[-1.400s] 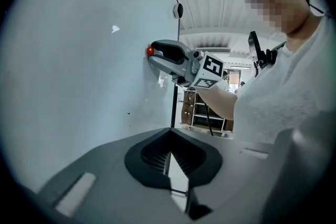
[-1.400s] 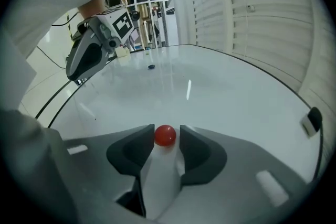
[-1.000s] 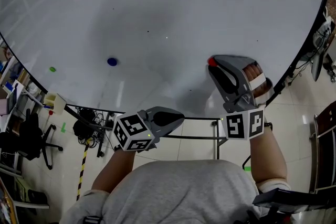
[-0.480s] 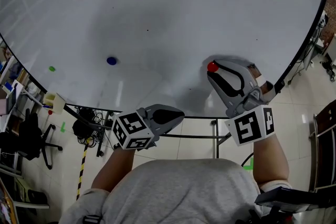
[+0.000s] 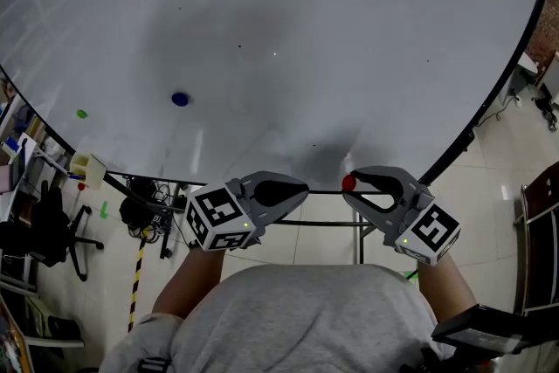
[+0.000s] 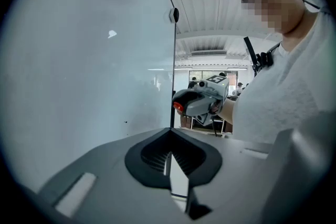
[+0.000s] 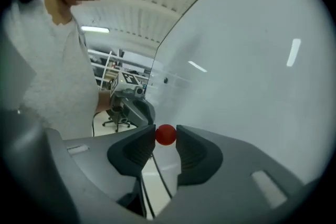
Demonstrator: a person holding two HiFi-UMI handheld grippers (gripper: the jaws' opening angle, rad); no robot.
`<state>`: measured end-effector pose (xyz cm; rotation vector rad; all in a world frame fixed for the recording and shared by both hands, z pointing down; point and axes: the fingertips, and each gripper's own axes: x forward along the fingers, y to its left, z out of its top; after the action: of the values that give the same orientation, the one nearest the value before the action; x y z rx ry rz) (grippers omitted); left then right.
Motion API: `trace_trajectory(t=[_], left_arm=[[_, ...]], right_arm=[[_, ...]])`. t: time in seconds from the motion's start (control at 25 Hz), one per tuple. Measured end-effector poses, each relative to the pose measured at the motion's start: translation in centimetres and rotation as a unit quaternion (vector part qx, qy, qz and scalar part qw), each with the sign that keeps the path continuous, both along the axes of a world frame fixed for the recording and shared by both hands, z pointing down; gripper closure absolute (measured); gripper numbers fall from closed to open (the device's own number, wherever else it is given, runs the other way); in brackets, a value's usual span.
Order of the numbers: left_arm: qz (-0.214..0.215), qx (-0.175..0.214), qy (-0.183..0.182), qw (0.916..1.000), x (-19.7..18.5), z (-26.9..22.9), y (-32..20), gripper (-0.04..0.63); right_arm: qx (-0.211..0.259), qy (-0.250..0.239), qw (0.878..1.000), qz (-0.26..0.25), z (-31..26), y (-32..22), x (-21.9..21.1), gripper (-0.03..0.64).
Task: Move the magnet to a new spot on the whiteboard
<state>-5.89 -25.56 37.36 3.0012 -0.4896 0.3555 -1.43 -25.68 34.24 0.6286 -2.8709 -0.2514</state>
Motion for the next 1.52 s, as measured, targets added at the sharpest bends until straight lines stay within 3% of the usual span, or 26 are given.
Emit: trace_trajectory(t=[0.2,0.44,0.72,0.92,1.12,1.52], left_arm=[[0.01,0.017,-0.003,0.9998,0.8,-0.8,1.3,0.614],[0.004,0.0,-0.007,1.0,1.0,0.1,1.2,0.614],[0.001,-0.004,-0.001,1.0,0.9,0.1,0.7,0.615],[-0.005,-0.003,-0.018,0.9998,0.7,0.6,0.5,0.607],[-0.004,-0.012,0.003,0.9999,0.8,0.2,0.5,0.607],[-0.004,-0.014,0.005,0.9999,0.9,0.2,0.3,0.607]], right_arm=[[-0.071,-0.028,0.997,-0.006,3.2,1.0,0.0,0.489],[-0.047,0.017,0.999,-0.013,4.7,1.0,0.1,0.489],[-0.055,0.01,0.998,-0.015,4.7,0.7,-0.1,0.489],[-0.052,0.008,0.998,-0.018,4.5,0.7,-0.3,0.489],[-0.05,0.013,0.998,-0.021,4.5,0.6,-0.3,0.489],[-0.049,-0.002,0.999,-0.022,4.0,0.6,-0.6,0.489]])
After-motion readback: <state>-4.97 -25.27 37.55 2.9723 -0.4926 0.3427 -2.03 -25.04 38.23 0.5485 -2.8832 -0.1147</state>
